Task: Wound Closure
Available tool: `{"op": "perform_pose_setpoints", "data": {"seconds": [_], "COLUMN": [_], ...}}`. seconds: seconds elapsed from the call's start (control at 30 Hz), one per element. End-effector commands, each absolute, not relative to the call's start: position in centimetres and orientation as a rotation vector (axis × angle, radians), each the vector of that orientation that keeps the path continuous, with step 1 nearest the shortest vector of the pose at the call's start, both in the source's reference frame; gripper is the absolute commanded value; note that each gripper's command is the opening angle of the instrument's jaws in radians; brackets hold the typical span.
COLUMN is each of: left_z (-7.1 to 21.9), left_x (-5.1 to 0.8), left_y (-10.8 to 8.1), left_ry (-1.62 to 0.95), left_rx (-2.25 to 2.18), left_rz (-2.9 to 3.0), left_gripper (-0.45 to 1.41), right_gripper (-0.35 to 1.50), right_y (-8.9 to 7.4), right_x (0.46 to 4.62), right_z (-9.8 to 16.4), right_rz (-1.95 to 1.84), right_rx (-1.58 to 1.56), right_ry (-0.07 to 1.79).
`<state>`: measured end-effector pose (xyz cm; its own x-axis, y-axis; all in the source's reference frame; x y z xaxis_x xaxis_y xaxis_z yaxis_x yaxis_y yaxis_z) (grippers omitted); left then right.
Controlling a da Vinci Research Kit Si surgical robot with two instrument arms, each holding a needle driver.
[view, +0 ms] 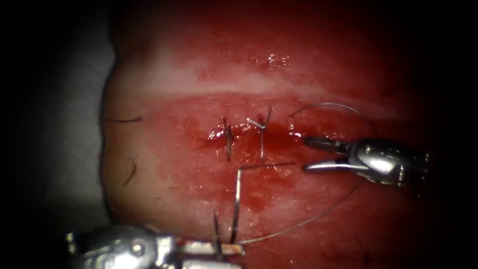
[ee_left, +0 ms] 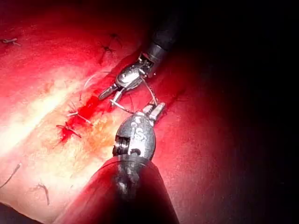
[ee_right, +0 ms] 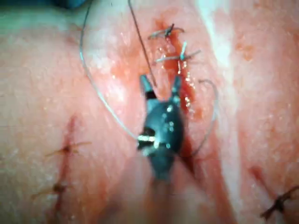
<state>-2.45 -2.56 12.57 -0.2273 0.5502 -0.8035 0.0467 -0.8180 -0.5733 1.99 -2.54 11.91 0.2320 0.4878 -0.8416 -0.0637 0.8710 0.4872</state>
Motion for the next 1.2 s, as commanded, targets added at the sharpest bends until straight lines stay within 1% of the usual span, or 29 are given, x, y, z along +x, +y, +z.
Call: {"op": "perform_pose_setpoints", "data": {"seconds": [0.03,0.13,0.27,0.4,0.43,0.47,0.5,0.53,0.57,0.6,0.93,1.2], "left_z": [12.61,12.55,12.49,12.42,12.41,12.40,12.39,12.38,12.37,12.37,12.31,12.46], "left_x": [-2.49,-2.51,-2.56,-2.59,-2.60,-2.61,-2.62,-2.62,-2.63,-2.63,-2.55,-2.29], "left_y": [-2.66,-2.68,-2.70,-2.74,-2.74,-2.75,-2.76,-2.76,-2.77,-2.77,-2.74,-2.46], "left_ry": [-0.708,-0.696,-0.685,-0.690,-0.692,-0.696,-0.691,-0.693,-0.695,-0.692,-0.691,-0.482], "left_rx": [-1.698,-1.700,-1.703,-1.708,-1.709,-1.708,-1.711,-1.713,-1.710,-1.712,-1.726,-1.623], "left_rz": [2.111,2.117,2.122,2.125,2.124,2.126,2.130,2.129,2.132,2.139,2.157,2.253], "left_gripper": [-0.45,-0.45,-0.45,-0.45,-0.45,-0.45,-0.45,-0.45,-0.45,-0.45,-0.45,-0.45], "right_gripper": [0.81,0.81,0.56,0.56,0.52,0.44,0.29,0.05,-0.10,-0.35,-0.35,-0.35], "right_y": [-2.69,-2.79,-2.84,-2.82,-2.82,-2.82,-2.82,-2.82,-2.82,-2.82,-2.90,-3.19], "right_x": [2.12,2.26,2.42,2.47,2.47,2.47,2.46,2.44,2.42,2.39,2.27,2.34], "right_z": [11.99,12.06,12.13,12.17,12.18,12.18,12.19,12.18,12.17,12.16,12.02,11.21], "right_rz": [0.369,0.338,0.317,0.331,0.338,0.341,0.348,0.357,0.361,0.363,0.410,0.439], "right_rx": [0.402,0.405,0.378,0.327,0.317,0.311,0.302,0.291,0.287,0.286,0.283,0.334], "right_ry": [1.272,1.252,1.248,1.223,1.217,1.214,1.209,1.202,1.199,1.197,1.164,1.164]}}
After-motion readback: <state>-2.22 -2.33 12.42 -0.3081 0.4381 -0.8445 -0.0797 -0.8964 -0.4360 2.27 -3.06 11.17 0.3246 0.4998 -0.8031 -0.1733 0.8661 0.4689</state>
